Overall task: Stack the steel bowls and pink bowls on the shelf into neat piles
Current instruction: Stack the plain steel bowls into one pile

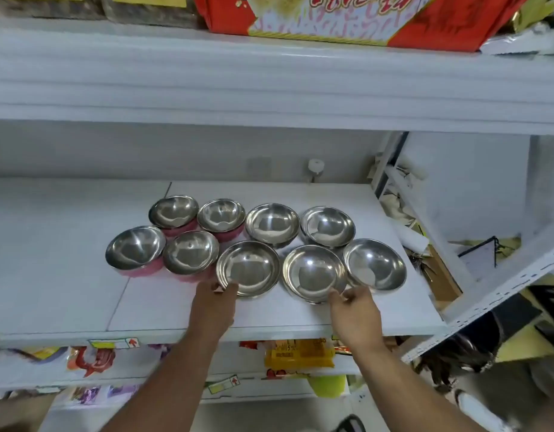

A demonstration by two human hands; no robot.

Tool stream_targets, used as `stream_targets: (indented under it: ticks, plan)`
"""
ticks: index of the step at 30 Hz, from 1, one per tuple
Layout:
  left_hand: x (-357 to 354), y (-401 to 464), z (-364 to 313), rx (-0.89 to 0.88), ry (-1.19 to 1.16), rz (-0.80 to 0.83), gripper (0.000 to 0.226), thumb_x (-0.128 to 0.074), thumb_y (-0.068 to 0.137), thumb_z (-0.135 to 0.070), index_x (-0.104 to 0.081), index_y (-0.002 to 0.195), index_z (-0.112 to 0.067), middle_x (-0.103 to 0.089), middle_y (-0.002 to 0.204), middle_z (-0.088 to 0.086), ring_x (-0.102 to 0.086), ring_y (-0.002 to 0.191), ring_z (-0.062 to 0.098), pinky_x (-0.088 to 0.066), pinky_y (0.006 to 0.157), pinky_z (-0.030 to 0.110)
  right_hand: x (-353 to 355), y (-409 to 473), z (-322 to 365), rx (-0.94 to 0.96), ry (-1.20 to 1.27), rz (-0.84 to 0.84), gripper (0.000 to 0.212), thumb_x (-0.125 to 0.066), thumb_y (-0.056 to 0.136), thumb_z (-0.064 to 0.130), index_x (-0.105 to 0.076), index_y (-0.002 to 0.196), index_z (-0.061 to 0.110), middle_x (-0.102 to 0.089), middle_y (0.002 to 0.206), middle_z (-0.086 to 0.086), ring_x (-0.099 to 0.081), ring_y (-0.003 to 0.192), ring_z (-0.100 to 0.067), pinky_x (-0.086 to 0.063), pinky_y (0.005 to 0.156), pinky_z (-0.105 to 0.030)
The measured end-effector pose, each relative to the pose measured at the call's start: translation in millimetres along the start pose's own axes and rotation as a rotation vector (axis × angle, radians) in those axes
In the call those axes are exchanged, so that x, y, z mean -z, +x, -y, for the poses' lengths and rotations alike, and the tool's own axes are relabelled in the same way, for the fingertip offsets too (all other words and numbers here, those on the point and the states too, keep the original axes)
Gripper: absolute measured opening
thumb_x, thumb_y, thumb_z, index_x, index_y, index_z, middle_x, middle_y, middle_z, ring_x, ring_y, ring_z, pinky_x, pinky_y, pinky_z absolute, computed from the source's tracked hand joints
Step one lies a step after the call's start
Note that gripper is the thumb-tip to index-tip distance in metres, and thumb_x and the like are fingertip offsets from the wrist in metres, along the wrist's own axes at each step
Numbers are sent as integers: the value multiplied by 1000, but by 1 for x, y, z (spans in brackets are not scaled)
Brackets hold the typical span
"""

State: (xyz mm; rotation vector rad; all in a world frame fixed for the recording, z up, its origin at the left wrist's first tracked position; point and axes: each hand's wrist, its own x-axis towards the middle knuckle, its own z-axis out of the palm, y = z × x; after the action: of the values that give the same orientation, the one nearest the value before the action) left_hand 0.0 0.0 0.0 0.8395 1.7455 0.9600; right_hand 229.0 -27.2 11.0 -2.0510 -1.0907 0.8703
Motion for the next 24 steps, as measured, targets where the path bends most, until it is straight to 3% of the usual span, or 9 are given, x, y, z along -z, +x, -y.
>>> stream_targets:
  ticks: [3,5,8,10,12,15,20,24]
  plan:
    - [-6,2,-4,92,-182,69,20,-59,94,-16,-58,113,-10,-61,86,13,-59,74,29,-54,69,43,-6,8,-11,-208,189,68,41,-63,87,38,-52,116,10,-71,94,-8,-74,82,-27,-62,75,-47]
    - [-7,8,-3,108,-189,63,19,-55,96,-11,-57,115,-12,-64,89,13,-62,75,31,-58,74,46,-9,11,-12,-258,250,128,34,-58,92,31,-55,114,5,-76,85,-13,-74,64,-22,-58,57,-35]
    - [-9,12,-4,129,-197,52,21,-53,97,-12,-57,117,-17,-68,96,11,-71,80,32,-63,72,45,-6,13,-3,-272,317,209,30,-47,100,22,-61,110,-2,-74,73,-19,-59,38,-12,-43,39,-21]
    - [-9,12,-3,131,-193,58,21,-53,97,-14,-58,117,-19,-69,99,10,-74,86,33,-63,68,41,-8,15,0,-317,434,237,23,-49,102,16,-61,111,-1,-77,82,-17,-67,46,-12,-49,39,-19]
    - [-9,15,0,134,-195,46,23,-53,97,-15,-57,120,-18,-70,103,12,-75,89,34,-63,65,38,-11,18,0,-346,524,238,21,-51,100,10,-64,112,-2,-79,91,-20,-77,65,-19,-59,51,-23]
    - [-7,15,1,145,-199,47,26,-54,97,-14,-56,122,-17,-71,107,16,-76,88,34,-62,60,35,-12,21,-3,-325,471,217,21,-52,96,5,-68,105,-5,-80,86,-21,-80,75,-25,-61,56,-25]
    - [-4,14,1,130,-198,56,27,-50,97,-9,-57,120,-20,-71,107,15,-75,89,36,-61,59,35,-3,15,2,-274,451,140,20,-53,96,9,-68,97,-4,-79,78,-20,-78,67,-23,-63,61,-29]
    - [-5,11,3,107,-185,57,23,-49,97,-9,-58,113,-21,-71,100,14,-75,87,37,-63,66,40,9,10,11,-219,526,112,17,-54,98,14,-68,102,4,-80,73,-14,-77,65,-19,-64,65,-31]
